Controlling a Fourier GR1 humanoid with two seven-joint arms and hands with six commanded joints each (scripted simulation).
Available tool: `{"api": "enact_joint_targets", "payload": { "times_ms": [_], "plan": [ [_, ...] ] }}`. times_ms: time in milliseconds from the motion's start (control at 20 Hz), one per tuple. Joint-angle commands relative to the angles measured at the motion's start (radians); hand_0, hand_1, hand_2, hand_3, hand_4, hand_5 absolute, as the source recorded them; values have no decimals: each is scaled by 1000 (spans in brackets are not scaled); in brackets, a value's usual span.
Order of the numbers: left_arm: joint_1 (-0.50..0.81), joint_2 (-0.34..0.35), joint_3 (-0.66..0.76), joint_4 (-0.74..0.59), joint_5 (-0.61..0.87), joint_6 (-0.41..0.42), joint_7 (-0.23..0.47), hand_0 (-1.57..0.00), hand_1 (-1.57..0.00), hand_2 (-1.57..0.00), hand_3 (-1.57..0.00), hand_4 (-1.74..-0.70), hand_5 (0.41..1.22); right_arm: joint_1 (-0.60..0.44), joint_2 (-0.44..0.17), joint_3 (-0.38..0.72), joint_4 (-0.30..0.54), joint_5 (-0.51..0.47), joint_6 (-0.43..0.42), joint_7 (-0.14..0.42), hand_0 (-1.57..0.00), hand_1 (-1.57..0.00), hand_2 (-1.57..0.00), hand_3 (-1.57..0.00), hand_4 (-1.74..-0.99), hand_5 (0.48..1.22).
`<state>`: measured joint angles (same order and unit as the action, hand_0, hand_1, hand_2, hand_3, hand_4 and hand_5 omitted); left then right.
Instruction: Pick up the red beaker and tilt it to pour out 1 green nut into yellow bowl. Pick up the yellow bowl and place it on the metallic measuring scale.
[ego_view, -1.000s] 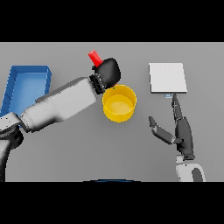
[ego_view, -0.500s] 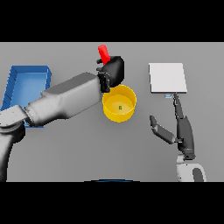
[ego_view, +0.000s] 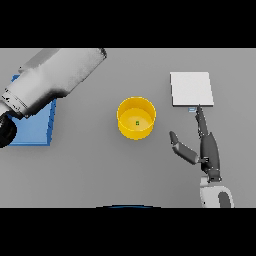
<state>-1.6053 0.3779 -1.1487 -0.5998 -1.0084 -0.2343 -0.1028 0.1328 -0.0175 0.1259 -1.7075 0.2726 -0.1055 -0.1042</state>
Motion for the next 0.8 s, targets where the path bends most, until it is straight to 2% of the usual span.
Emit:
{"api": "enact_joint_targets", "payload": {
  "times_ms": [0,100,250,350,400,550,750],
  "plan": [
    [-14,1,30,29,28,-10,21,-1571,-1571,-1515,-1300,-1709,1221,-11,1,0,7,-15,16,13,1,1,1,1,-1182,593],
    [-26,21,110,99,109,-3,57,-1571,-1571,-1535,-1397,-1720,1221,-13,-1,-10,14,-40,27,2,1,1,1,1,-1193,597],
    [-2,79,279,206,281,31,176,-1571,-1571,-1553,-1365,-1729,1221,-28,-5,-14,18,-46,30,1,1,1,1,1,-1209,593],
    [31,120,384,250,408,77,195,-1571,-1571,-1559,-1368,-1733,1221,-16,-11,-17,15,-61,43,-21,1,1,1,1,-1224,592],
    [58,151,423,251,465,101,176,-1571,-1571,-1562,-1383,-1735,1221,-10,-9,-15,16,-57,40,-30,1,1,1,1,-1222,590],
    [155,218,517,241,615,179,185,-1571,-1571,-1566,-1426,-1738,1221,-26,-21,-22,46,-56,43,-37,1,1,1,1,-1222,586],
    [348,314,612,104,793,314,316,-1571,-1571,-1569,-1432,-1740,1221,-34,-30,-15,56,-47,50,-50,1,1,1,1,-1217,599]
  ]
}}
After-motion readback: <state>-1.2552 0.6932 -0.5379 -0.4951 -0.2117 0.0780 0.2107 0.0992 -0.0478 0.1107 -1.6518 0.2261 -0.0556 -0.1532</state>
